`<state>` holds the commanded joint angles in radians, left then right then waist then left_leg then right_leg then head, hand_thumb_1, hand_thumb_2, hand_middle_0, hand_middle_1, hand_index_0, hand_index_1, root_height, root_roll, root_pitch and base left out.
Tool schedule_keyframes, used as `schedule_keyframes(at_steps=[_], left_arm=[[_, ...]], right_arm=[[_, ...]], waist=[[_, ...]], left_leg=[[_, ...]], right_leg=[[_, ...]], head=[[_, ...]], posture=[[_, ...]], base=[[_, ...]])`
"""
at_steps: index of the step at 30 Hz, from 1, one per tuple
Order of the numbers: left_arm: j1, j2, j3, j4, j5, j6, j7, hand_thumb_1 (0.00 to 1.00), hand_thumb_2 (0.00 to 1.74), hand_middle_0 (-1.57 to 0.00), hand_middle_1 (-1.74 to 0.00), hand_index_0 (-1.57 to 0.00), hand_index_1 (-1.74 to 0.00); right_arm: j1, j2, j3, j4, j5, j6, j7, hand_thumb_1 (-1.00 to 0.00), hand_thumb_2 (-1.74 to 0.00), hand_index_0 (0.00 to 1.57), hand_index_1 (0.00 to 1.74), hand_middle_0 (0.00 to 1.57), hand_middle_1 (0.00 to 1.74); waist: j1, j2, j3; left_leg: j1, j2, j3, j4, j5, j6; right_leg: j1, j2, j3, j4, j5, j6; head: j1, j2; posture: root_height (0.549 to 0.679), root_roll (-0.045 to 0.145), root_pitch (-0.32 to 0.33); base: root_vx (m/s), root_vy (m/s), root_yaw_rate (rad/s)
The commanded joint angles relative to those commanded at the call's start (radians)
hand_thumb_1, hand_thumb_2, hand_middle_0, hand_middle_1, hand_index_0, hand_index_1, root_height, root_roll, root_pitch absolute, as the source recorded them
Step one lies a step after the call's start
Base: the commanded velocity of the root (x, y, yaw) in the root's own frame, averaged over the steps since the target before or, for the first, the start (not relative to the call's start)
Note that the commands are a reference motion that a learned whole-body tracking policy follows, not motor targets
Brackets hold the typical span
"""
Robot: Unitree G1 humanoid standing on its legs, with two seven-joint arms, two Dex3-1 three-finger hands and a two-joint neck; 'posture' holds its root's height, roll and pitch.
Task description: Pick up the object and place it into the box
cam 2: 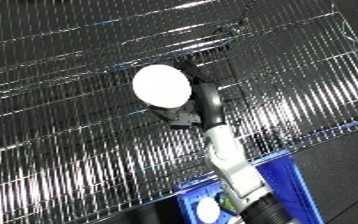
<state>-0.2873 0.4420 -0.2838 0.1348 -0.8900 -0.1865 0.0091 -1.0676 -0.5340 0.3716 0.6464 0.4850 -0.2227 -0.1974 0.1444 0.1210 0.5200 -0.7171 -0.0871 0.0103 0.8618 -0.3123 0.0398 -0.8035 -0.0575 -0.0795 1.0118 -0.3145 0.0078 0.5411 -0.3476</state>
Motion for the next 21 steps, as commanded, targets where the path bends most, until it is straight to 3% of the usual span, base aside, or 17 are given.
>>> schedule_keyframes(at_steps=[10, 21], left_arm=[[0.010, 0.007, 0.018, -0.008, 0.000, -0.003, -0.004, 1.00, 1.74, -1.57, -1.74, -1.57, -1.74], [0.064, -0.001, 0.077, -0.016, 0.023, -0.040, -0.011, 1.00, 1.74, -1.57, -1.74, -1.57, -1.74]], right_arm=[[0.044, -0.024, -0.029, -0.074, -0.014, -0.055, -0.025, -0.65, -1.13, 1.02, 1.13, 1.02, 1.13], [0.260, -0.032, -0.142, -0.417, -0.098, -0.054, -0.060, -0.65, -1.13, 1.02, 1.13, 1.02, 1.13]], waist=[[-0.019, -0.011, 0.000], [-0.078, -0.036, 0.000]], left_leg=[[0.029, 0.008, 0.000, -0.020, 0.004, -0.0043], [0.038, 0.028, 0.013, -0.047, 0.003, -0.0029]], right_leg=[[0.027, 0.0028, 0.007, -0.026, 0.009, 0.0049], [0.028, 0.0274, 0.027, -0.052, 0.019, 0.0106]], head=[[-0.007, 0.004], [-0.069, 0.037]], posture=[[0.604, 0.057, 0.135], [0.608, 0.052, 0.149]], base=[[-0.034, -0.015, -0.048], [-0.068, 0.000, -0.113]])
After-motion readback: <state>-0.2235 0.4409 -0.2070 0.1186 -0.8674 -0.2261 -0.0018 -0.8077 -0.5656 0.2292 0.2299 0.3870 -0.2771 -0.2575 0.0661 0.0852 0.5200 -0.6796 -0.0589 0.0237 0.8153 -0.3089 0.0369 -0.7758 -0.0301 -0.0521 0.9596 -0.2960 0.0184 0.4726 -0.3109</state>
